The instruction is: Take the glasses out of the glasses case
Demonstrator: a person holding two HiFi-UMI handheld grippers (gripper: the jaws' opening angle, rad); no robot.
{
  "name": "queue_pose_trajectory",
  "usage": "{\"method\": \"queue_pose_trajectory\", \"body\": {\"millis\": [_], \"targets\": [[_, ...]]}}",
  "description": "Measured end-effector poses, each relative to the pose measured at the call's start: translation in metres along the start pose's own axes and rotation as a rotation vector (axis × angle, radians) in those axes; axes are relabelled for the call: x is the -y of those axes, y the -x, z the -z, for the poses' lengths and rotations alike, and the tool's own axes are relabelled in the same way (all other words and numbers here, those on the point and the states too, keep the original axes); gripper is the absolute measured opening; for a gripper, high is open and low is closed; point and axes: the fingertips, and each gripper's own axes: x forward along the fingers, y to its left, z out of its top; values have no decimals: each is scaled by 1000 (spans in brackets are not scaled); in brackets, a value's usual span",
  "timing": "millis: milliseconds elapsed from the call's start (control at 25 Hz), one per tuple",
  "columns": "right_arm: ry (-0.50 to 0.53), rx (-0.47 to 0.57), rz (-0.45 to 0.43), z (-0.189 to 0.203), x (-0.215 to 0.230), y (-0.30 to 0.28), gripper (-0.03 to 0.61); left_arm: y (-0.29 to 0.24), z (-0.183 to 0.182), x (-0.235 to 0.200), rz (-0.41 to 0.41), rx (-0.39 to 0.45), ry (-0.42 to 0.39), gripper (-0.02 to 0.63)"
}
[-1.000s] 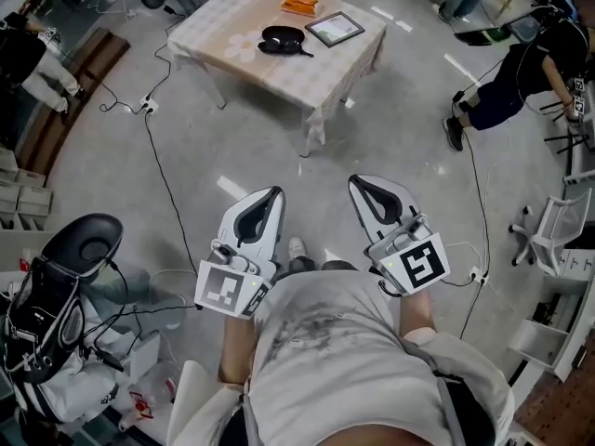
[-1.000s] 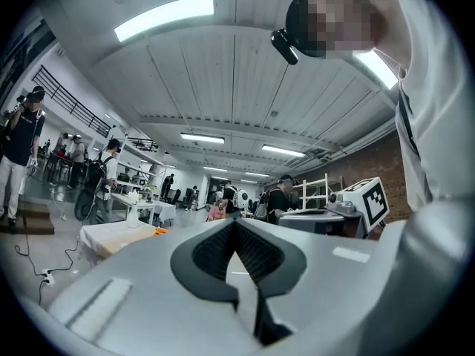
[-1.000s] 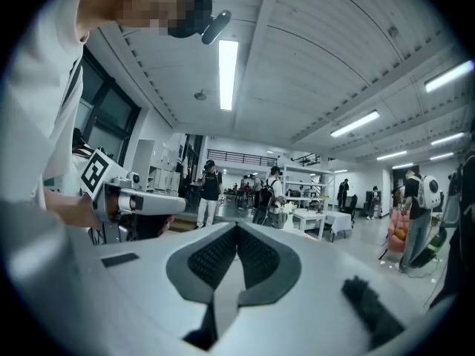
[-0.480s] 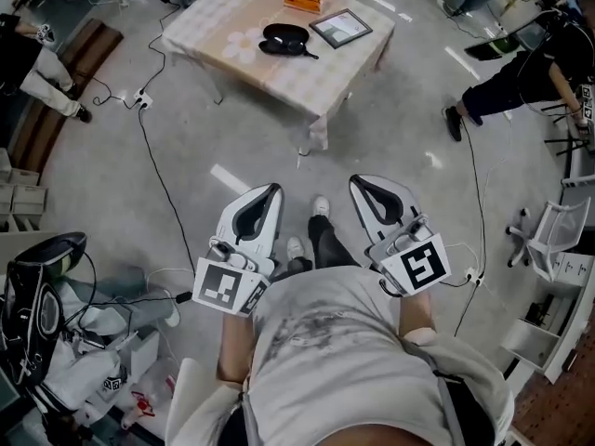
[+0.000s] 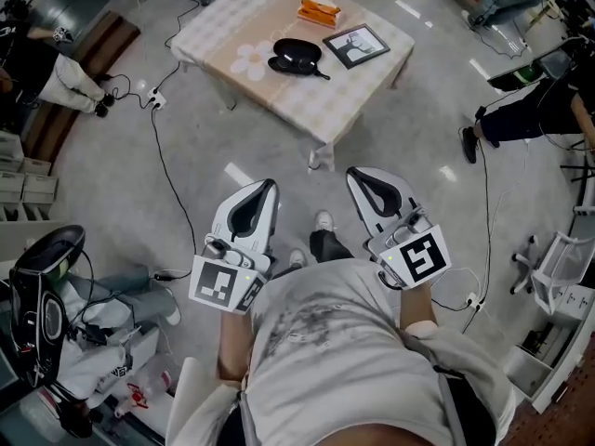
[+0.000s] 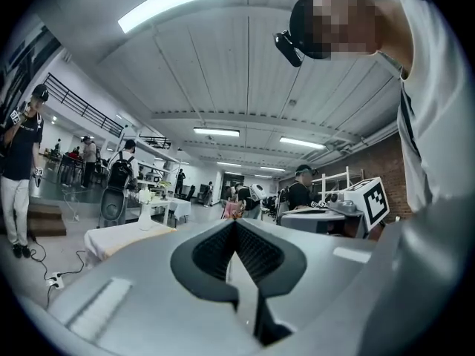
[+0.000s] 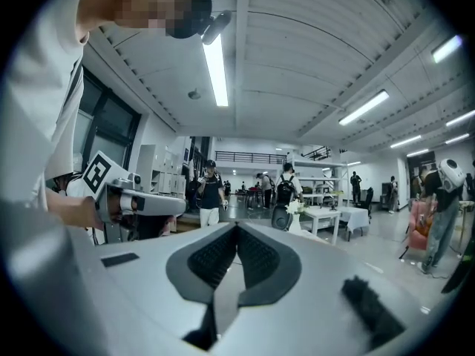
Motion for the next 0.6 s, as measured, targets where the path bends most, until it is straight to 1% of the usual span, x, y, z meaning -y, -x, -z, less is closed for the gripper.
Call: {"method": "queue_pose_trajectory", "body": {"millis": [160, 400, 600], "targets": [[-2, 12, -30, -4, 26, -13, 17, -26, -6, -4, -21, -4, -7, 5], [-4, 26, -62, -7, 48, -12, 17, -46, -12, 2, -47, -1, -20, 5], [-9, 38, -74, -7, 69, -24, 17, -71, -12, -6, -54, -9, -23, 5]]}}
